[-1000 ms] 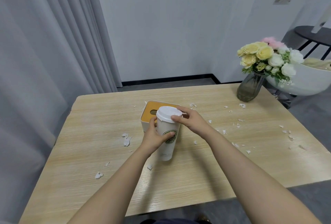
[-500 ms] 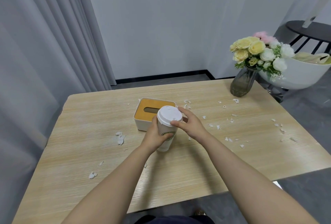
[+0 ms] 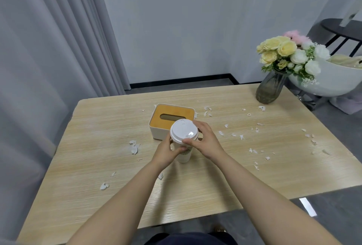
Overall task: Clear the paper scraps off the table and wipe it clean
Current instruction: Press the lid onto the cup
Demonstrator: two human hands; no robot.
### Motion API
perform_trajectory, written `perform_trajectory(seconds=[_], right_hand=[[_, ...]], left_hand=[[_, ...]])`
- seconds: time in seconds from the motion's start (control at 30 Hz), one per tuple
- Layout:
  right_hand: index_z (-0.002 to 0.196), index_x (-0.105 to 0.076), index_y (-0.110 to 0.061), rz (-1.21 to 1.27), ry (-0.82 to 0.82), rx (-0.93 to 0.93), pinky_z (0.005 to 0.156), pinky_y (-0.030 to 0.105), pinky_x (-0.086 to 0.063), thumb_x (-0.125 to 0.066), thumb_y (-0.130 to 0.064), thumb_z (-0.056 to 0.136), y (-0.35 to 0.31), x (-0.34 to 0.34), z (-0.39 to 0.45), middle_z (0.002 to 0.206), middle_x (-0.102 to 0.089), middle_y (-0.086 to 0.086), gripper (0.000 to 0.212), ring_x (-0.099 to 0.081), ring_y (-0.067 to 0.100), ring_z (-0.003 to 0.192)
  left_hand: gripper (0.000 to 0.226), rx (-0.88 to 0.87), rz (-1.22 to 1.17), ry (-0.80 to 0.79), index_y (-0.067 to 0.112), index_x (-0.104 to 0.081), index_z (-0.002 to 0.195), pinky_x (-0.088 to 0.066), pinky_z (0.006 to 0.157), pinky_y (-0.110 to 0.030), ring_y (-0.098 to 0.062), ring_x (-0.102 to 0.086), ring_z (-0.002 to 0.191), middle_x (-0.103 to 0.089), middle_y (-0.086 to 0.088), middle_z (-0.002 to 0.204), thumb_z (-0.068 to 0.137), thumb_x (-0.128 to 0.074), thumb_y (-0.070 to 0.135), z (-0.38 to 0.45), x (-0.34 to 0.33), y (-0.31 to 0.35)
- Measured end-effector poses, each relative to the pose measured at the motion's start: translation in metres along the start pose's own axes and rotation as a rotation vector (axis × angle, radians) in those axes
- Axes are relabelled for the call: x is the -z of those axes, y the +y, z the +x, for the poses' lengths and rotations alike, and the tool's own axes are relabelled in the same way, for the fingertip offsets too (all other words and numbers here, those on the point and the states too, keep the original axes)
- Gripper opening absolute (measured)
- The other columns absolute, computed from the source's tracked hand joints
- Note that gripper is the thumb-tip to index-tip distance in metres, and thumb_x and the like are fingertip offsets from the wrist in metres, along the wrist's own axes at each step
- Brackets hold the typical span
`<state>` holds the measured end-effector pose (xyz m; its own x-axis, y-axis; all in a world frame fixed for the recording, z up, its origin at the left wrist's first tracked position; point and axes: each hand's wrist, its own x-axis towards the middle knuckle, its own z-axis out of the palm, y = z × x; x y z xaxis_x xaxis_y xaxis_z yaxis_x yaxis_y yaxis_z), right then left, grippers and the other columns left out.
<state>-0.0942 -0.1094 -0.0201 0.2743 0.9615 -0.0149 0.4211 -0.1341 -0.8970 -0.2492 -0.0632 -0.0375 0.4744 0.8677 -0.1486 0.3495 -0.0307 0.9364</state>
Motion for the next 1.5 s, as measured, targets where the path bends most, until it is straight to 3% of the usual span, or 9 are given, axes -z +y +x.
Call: perform_trajectory(seconds=[0.23, 0.4, 0.57, 0.7, 0.77, 0.9, 1.0, 1.2, 1.5], right_hand=[[0.132, -0.046, -0.018, -0.005, 0.043, 0.012, 0.105, 0.038, -0.04, -0.082, -0.028, 0.07, 0.001, -0.005, -0.004, 0.134, -0.04, -0.005, 0.073, -0.039, 0.007, 0.122], [0.131, -0.044, -0.017, -0.035, 0.062, 0.009, 0.095, 0.022, -0.034, -0.081, -0.029, 0.072, 0.001, -0.006, -0.007, 0.133, -0.039, -0.004, 0.071, -0.04, 0.009, 0.121], [0.128, -0.045, -0.018, -0.059, 0.045, -0.002, 0.094, 0.02, -0.032, -0.081, -0.031, 0.071, 0.0, -0.003, -0.007, 0.125, -0.038, -0.01, 0.07, -0.041, 0.007, 0.117], [0.125, -0.047, -0.017, -0.093, 0.049, 0.013, 0.097, 0.022, -0.031, -0.081, -0.034, 0.07, 0.002, -0.002, -0.005, 0.129, -0.042, -0.006, 0.068, -0.04, 0.009, 0.12], [0.127, -0.046, -0.017, -0.11, 0.038, 0.014, 0.098, 0.022, -0.03, -0.08, -0.037, 0.071, 0.002, -0.002, -0.006, 0.132, -0.042, -0.006, 0.069, -0.038, 0.009, 0.122], [0.138, -0.04, -0.015, -0.109, 0.013, 0.043, 0.105, 0.02, -0.026, -0.061, -0.038, 0.088, 0.0, 0.0, -0.009, 0.143, -0.037, -0.003, 0.059, -0.033, 0.009, 0.133], [0.144, -0.034, -0.018, -0.225, -0.014, 0.073, 0.113, 0.025, -0.022, -0.042, -0.038, 0.098, 0.0, 0.005, -0.011, 0.153, -0.027, -0.007, 0.05, -0.024, 0.006, 0.14], [0.151, -0.015, -0.023, -0.495, -0.143, 0.177, 0.115, 0.023, -0.011, -0.028, -0.042, 0.101, -0.001, 0.014, -0.007, 0.158, -0.008, -0.013, 0.055, 0.0, 0.001, 0.144], [0.151, -0.015, -0.022, -0.549, -0.192, 0.178, 0.118, 0.029, -0.015, -0.021, -0.039, 0.102, 0.001, 0.008, -0.006, 0.158, -0.003, -0.013, 0.052, 0.0, 0.001, 0.144]], left_hand=[[0.068, 0.0, -0.005, 0.022, 0.021, -0.04, 0.137, -0.039, 0.092, -0.021, -0.007, -0.049, 0.115, -0.054, 0.011, 0.12, 0.078, -0.074, 0.017, -0.001, -0.001, -0.006], [0.069, 0.023, -0.008, 0.036, 0.022, -0.039, 0.138, -0.04, 0.095, -0.026, -0.009, -0.048, 0.115, -0.053, 0.011, 0.12, 0.078, -0.075, 0.018, -0.001, -0.002, -0.007], [0.072, 0.081, 0.023, -0.109, 0.022, -0.031, 0.144, -0.042, 0.1, -0.034, -0.017, -0.045, 0.125, -0.047, 0.007, 0.127, 0.084, -0.064, 0.0, 0.0, 0.014, -0.005], [0.049, 0.02, -0.048, 0.165, 0.021, -0.035, 0.143, -0.034, 0.099, -0.025, -0.017, -0.041, 0.132, -0.044, 0.002, 0.142, 0.097, -0.039, 0.004, -0.005, 0.023, 0.011], [0.042, -0.065, 0.035, 0.211, 0.022, -0.036, 0.143, -0.027, 0.102, -0.021, -0.011, -0.033, 0.135, -0.038, 0.006, 0.146, 0.101, -0.036, 0.018, -0.008, 0.022, 0.024], [0.049, -0.19, 0.438, 0.023, 0.02, -0.021, 0.15, -0.01, 0.113, -0.022, -0.006, -0.007, 0.144, -0.013, 0.009, 0.157, 0.103, -0.026, 0.033, -0.005, 0.016, 0.033], [0.053, -0.168, 0.612, -0.062, 0.02, -0.012, 0.152, -0.016, 0.117, -0.032, -0.006, -0.003, 0.145, 0.001, 0.011, 0.159, 0.103, -0.022, 0.036, -0.005, 0.011, 0.028], [0.053, -0.191, 0.815, -0.036, 0.019, -0.01, 0.151, -0.011, 0.118, -0.033, -0.01, -0.002, 0.146, 0.0, 0.007, 0.159, 0.103, -0.018, 0.037, -0.003, 0.012, 0.028], [0.052, -0.212, 0.778, 0.017, 0.022, -0.01, 0.151, -0.015, 0.117, -0.036, -0.01, -0.007, 0.145, -0.001, 0.012, 0.158, 0.102, -0.016, 0.038, -0.005, 0.004, 0.017]])
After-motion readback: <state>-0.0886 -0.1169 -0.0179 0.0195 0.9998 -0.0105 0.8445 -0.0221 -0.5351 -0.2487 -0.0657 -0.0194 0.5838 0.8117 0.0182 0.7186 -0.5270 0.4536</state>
